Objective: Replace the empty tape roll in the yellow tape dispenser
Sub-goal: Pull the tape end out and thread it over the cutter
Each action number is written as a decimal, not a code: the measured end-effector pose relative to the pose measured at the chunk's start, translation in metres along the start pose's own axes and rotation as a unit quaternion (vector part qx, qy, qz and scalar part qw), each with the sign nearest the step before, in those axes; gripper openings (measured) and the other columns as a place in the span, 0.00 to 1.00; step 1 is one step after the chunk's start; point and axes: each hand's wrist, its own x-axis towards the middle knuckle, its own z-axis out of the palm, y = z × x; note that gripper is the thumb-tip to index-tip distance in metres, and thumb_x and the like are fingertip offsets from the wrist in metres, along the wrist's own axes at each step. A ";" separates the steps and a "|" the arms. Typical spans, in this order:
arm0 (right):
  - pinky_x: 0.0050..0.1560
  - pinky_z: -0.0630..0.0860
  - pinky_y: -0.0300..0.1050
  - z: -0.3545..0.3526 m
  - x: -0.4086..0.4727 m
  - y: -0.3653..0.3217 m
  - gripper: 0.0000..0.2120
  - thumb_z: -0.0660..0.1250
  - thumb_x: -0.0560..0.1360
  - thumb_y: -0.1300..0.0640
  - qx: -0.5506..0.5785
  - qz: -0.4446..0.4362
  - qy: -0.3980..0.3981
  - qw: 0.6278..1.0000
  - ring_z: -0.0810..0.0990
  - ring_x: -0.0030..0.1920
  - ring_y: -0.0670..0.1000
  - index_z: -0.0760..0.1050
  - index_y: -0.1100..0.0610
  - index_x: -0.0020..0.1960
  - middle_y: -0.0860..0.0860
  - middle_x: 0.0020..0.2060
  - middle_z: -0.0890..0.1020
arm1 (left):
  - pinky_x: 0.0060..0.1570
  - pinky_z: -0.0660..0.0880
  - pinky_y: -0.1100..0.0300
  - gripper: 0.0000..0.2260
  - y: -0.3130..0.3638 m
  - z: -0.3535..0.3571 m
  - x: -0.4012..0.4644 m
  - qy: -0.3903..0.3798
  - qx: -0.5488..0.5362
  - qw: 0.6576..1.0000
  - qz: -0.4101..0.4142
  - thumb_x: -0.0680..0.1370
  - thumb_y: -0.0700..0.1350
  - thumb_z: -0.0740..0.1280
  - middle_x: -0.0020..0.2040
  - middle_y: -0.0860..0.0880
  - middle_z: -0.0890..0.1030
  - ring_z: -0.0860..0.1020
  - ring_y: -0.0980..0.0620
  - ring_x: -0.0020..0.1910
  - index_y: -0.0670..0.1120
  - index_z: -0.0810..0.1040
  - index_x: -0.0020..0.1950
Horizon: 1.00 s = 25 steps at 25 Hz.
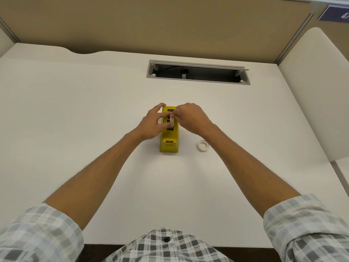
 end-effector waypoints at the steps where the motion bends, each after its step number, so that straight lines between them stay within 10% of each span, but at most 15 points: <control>1: 0.44 0.79 0.51 0.000 0.000 0.000 0.17 0.56 0.83 0.50 0.000 -0.003 -0.003 1.000 0.80 0.42 0.53 0.82 0.55 0.55 0.52 0.44 0.83 | 0.72 0.61 0.41 0.24 -0.001 0.001 0.000 -0.003 0.003 1.000 -0.003 0.76 0.55 0.68 0.78 0.53 0.56 0.56 0.47 0.76 0.54 0.71 0.71; 13: 0.47 0.77 0.45 0.004 -0.014 0.001 0.19 0.60 0.80 0.46 0.010 -0.054 0.005 0.998 0.79 0.52 0.51 0.78 0.56 0.63 0.52 0.57 0.81 | 0.70 0.64 0.39 0.24 -0.004 0.002 0.000 0.008 0.018 1.000 0.013 0.75 0.54 0.69 0.78 0.53 0.56 0.59 0.45 0.75 0.55 0.71 0.70; 25: 0.43 0.78 0.47 0.002 -0.009 -0.003 0.18 0.60 0.79 0.44 0.010 -0.012 0.018 1.000 0.80 0.44 0.51 0.82 0.54 0.56 0.51 0.46 0.83 | 0.68 0.66 0.41 0.23 -0.002 0.001 0.000 0.022 0.009 1.000 0.006 0.74 0.52 0.71 0.77 0.53 0.59 0.62 0.46 0.73 0.54 0.74 0.68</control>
